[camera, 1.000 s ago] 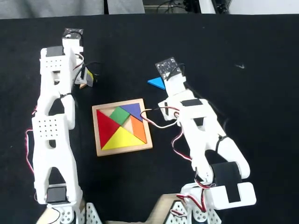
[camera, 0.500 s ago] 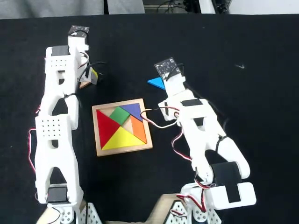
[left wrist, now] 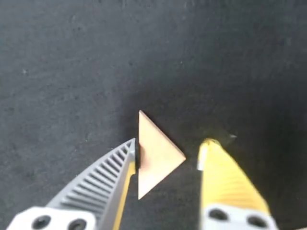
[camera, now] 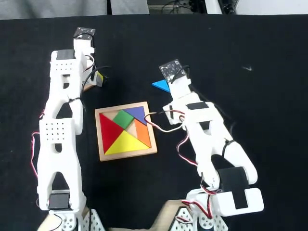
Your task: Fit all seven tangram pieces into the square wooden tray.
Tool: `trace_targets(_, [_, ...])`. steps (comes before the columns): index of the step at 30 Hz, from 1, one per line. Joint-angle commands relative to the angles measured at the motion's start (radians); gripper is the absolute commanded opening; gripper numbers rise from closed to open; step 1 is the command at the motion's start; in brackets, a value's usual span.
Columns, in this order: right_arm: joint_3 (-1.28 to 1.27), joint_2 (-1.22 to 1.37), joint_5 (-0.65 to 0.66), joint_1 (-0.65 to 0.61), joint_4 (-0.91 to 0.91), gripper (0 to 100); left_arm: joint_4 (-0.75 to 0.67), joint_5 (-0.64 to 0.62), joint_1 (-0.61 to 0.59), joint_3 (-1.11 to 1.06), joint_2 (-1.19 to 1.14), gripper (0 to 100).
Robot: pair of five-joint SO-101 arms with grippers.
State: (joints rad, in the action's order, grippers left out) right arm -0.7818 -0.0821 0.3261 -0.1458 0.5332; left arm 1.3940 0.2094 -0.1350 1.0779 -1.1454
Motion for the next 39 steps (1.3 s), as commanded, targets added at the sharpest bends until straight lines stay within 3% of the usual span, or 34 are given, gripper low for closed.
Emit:
trace_targets(1, [0.004,-0.004,0.009,0.008,-0.021,1.1,-0.012,0.009,0.015,0.030,0.006,13])
trace_targets(11, [0.004,-0.004,0.011,0.008,-0.021,1.1,-0.003,0.009,0.019,0.033,0.008,10])
trace_targets(21, [0.004,-0.004,0.011,0.008,-0.021,1.1,0.371,0.186,0.113,0.341,0.035,9])
trace_targets(27, [0.004,-0.004,0.011,0.011,-0.017,1.1,0.370,0.203,0.134,0.369,0.120,9])
trace_targets(30, [0.004,-0.004,0.011,0.011,-0.017,1.1,0.370,0.259,0.151,0.309,0.196,9])
trace_targets(39, [0.004,-0.004,0.011,0.011,-0.017,1.1,0.350,0.261,0.124,0.128,0.296,10])
